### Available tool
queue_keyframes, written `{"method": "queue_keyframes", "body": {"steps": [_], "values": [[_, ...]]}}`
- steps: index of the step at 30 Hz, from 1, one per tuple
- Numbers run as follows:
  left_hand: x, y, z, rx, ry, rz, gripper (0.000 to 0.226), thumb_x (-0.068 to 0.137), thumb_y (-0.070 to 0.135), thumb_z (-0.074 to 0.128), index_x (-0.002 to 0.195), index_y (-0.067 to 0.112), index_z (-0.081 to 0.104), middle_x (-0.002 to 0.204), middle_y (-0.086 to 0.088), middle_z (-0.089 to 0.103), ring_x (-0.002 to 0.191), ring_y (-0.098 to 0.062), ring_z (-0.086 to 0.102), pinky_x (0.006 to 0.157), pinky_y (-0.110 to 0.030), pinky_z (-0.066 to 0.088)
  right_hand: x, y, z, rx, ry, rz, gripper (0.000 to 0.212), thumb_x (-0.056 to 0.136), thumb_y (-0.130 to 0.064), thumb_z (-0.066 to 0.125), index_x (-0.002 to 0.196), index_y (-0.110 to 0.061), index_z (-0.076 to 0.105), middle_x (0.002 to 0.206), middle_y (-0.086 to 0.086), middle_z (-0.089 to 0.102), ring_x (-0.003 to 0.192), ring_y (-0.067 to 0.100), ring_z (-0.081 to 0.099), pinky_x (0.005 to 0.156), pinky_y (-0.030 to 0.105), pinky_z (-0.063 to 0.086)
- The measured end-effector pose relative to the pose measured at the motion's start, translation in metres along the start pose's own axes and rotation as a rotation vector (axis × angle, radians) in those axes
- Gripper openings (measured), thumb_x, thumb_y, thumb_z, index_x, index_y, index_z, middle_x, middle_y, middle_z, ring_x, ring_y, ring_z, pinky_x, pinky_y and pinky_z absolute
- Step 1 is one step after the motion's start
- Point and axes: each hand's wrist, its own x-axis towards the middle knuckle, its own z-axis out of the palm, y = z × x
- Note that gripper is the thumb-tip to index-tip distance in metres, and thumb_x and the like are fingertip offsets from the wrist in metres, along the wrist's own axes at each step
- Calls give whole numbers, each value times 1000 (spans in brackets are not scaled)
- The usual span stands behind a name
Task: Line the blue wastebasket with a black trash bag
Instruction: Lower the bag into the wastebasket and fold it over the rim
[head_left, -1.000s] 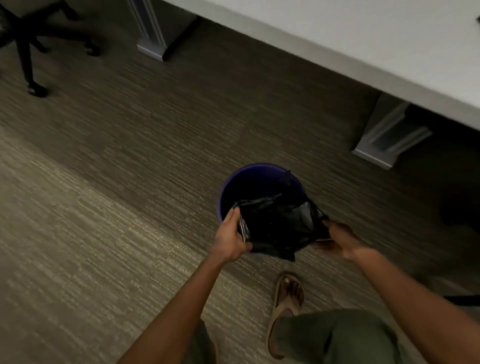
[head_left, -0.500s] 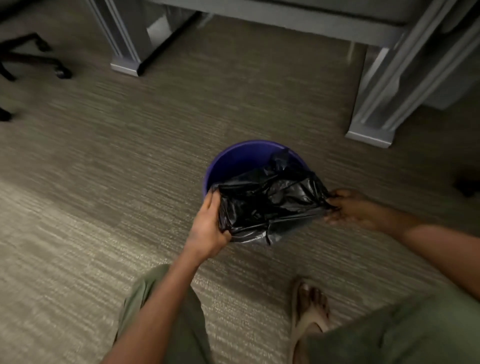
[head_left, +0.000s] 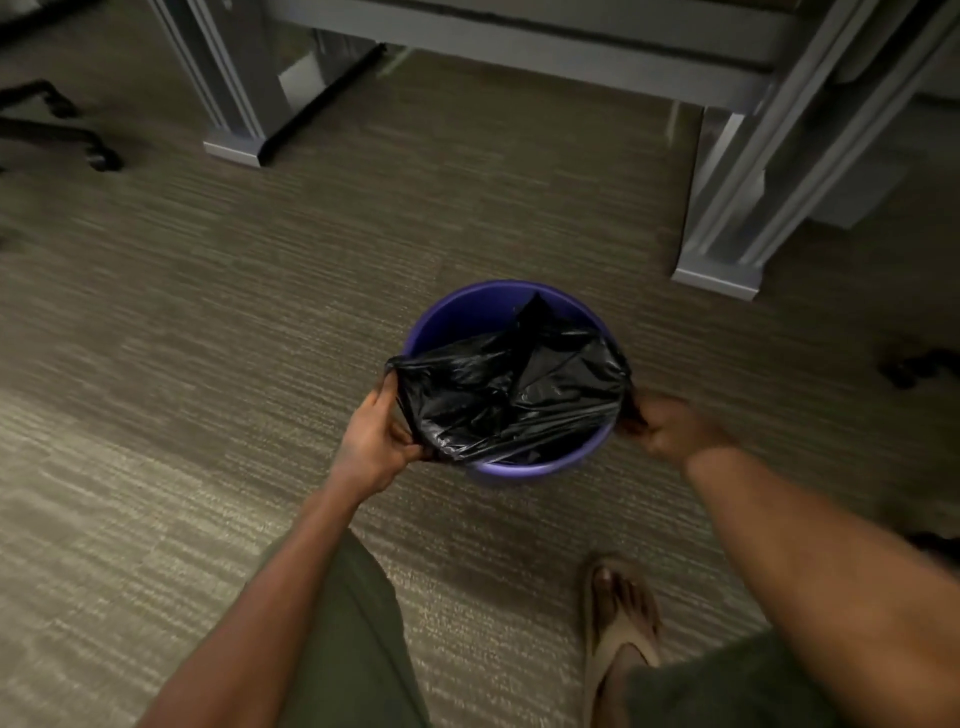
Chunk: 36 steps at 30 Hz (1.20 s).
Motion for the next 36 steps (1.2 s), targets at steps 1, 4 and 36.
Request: {"method": "queue_keyframes", "body": {"steps": [1,4,36], "values": [[-1,-4,1,11,-13,21,133,62,24,102,168,26,20,137,-5,52,74,-13,67,72,-21,59,1,8,3,112,29,15,40,110,-5,41,80,-6,67,52,8,71,39,15,68,41,26,57],[-10,-12,1,-98,-54,23,131,60,13,102,156,59,26,118,-2,61,61,-12,70,60,-21,59,1,19,3,394,89,55,30,112,-12,42,89,-4,60,53,13,70,40,20,69,39,30,55],[0,3,-24,-676,-94,-208,90,53,49,102,136,38,66,125,6,78,111,-8,76,85,-22,61,6,31,-1,36,345,-285,17,101,-29,65,90,-17,60,79,4,57,64,14,48,52,24,39]]}}
